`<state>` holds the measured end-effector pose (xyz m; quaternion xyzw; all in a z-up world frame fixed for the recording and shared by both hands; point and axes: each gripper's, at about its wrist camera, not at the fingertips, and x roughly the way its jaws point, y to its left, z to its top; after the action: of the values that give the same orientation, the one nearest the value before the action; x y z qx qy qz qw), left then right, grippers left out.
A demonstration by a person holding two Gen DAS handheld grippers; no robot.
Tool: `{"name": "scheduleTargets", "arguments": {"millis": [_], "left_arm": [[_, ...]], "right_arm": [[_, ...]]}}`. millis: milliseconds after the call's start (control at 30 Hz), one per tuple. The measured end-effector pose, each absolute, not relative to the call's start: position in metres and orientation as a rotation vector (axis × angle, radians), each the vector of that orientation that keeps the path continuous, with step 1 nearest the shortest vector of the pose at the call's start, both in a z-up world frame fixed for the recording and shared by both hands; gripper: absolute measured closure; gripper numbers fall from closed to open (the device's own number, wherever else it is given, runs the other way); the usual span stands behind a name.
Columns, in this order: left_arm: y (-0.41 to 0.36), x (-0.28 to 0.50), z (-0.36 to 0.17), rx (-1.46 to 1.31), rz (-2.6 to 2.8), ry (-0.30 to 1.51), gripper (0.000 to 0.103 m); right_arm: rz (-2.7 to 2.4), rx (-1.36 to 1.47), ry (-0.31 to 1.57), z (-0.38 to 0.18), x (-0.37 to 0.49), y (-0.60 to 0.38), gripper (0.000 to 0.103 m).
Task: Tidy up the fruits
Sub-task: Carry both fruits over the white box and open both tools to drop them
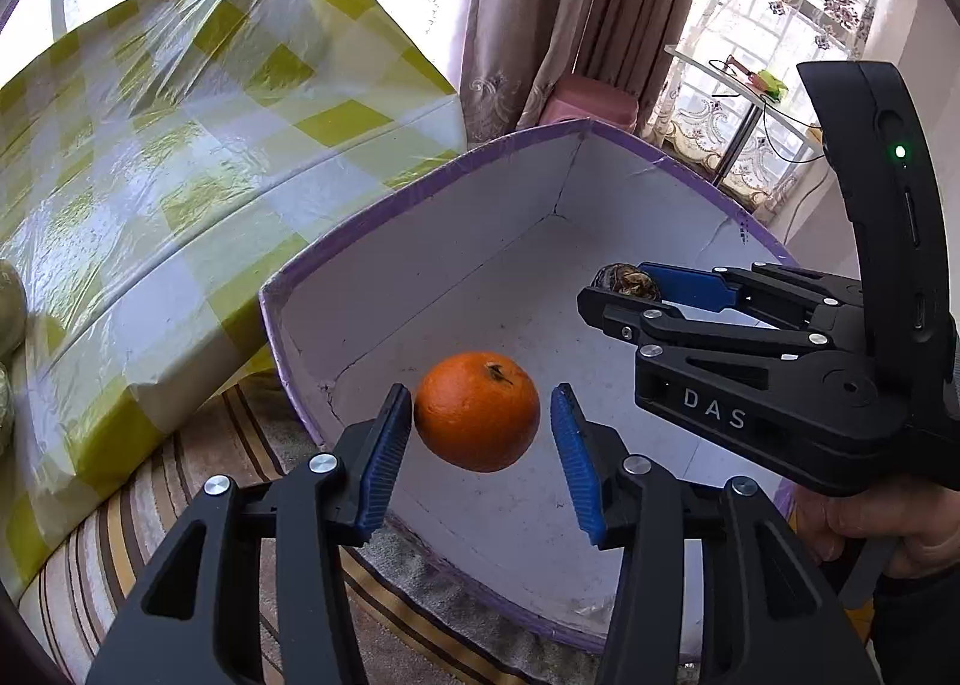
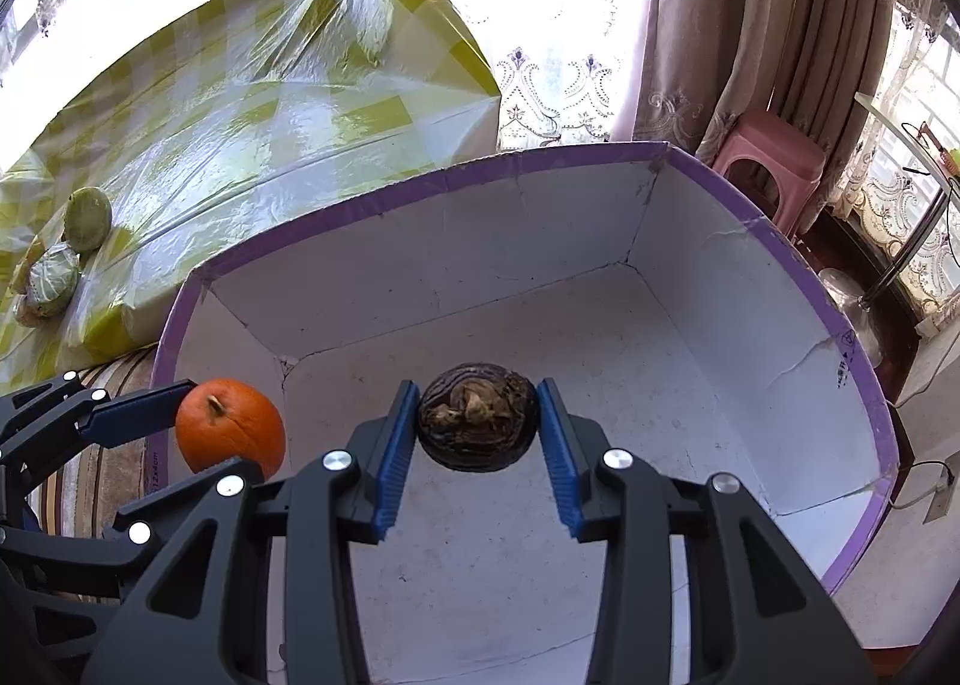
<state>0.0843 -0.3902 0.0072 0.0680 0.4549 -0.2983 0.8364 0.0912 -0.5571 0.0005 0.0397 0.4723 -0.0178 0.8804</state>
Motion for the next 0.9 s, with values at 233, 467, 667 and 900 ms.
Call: {"name": "scheduleTargets", "arguments": {"millis": [233, 467, 667, 900], "left_arm": [[-0.376, 0.083, 0.017, 0.107, -0.598, 0.923, 0.033], [-0.341, 0.082, 0.031, 0.061, -0.516, 0.87, 0.022], [-0.302, 0.073, 0.047, 0.022, -0.4, 0.759, 0.017], [-0.257, 0.065, 0.065, 0.006, -0.315, 0.663, 0.016]], "right_arm": [[-0.086, 0.056, 0.941, 0.011, 0.091, -0.554, 0.026], [-0.161, -0.07, 0.89, 0.025, 0.092, -0.525, 0.008], [-0.17, -0.151, 0.828, 0.046, 0.094, -0.495, 0.005], [-0.134, -0.195, 0.795, 0.058, 0.098, -0.463, 0.004]]}}
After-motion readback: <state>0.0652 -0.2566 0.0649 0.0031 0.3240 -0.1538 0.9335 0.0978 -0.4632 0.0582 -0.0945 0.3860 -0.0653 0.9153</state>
